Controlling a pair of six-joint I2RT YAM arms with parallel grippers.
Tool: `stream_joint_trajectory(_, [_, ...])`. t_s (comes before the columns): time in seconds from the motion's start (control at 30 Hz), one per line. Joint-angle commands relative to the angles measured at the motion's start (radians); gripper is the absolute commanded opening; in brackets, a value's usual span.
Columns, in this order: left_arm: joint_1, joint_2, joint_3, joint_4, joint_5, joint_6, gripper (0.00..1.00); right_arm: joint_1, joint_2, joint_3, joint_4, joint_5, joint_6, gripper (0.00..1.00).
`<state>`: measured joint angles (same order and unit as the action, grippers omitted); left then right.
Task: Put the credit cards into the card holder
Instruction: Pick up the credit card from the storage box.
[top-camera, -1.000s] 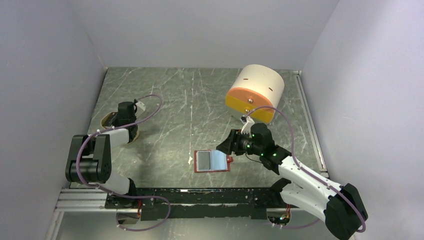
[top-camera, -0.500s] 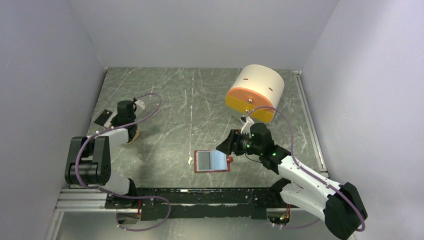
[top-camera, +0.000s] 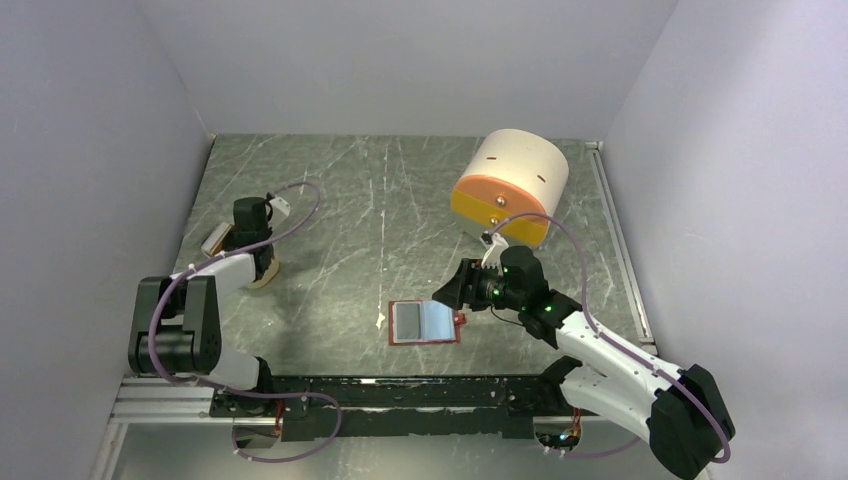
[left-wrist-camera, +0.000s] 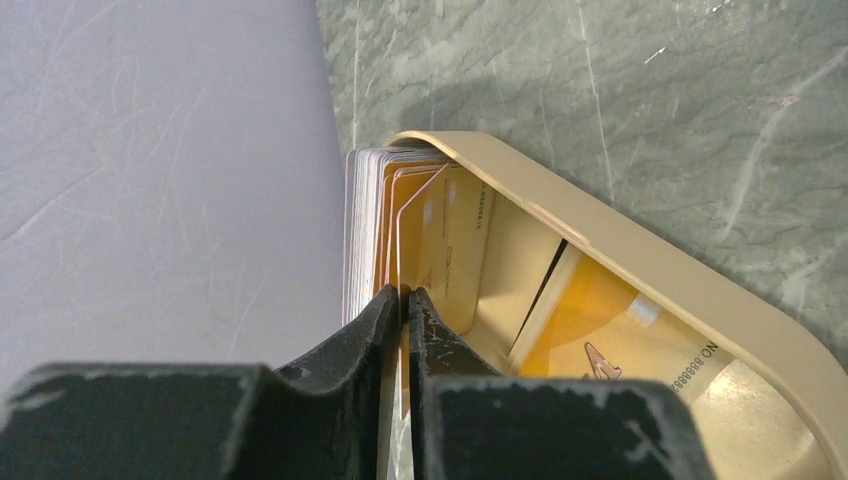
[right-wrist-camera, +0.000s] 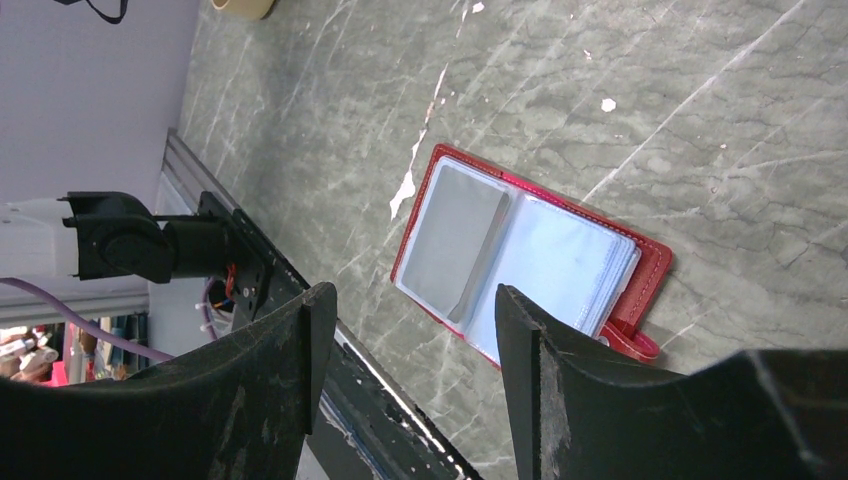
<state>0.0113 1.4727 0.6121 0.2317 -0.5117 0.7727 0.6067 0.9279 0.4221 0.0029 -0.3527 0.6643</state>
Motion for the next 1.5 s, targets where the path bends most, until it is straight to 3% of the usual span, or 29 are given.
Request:
stream_joint_trajectory(0.0, [0.005,-0.045,0.056,-0.088,0.045,-0.048,0.12,-0.010,-0.009,-0.015,0.027,-0.017,-0.007,0.63])
stream_joint_trajectory(0.53, [0.006,-0.128,0.223,-0.473,0.263,-0.343,0.09,-0.012,-0.029,-0.022,0.016,-0.014,-0.005,0.63])
stream_joint_trajectory(0.77, [0.004,-0.148,0.423,-0.669,0.224,-0.566,0.09,-0.013,-0.060,-0.011,-0.034,0.001,-0.014,0.63])
stream_joint_trajectory(0.93, [0.004,-0.183,0.547,-0.844,0.366,-0.778,0.09,-0.012,-0.093,0.003,-0.075,0.021,-0.008,0.63])
stream_joint_trajectory(1.07, [0.004,-0.238,0.593,-0.875,0.612,-0.901,0.09,-0.012,-0.118,0.021,-0.120,0.043,-0.013,0.63])
stream_joint_trajectory(1.23, [0.004,-0.297,0.565,-0.799,0.909,-1.045,0.09,-0.012,-0.139,0.047,-0.183,0.078,-0.022,0.63])
stream_joint_trajectory(1.33, [0.004,-0.374,0.495,-0.657,1.079,-1.145,0.09,-0.012,-0.159,0.058,-0.218,0.107,-0.022,0.63])
stream_joint_trajectory(1.47, [0.005,-0.420,0.398,-0.563,1.180,-1.292,0.09,-0.012,-0.188,0.047,-0.238,0.140,-0.014,0.63])
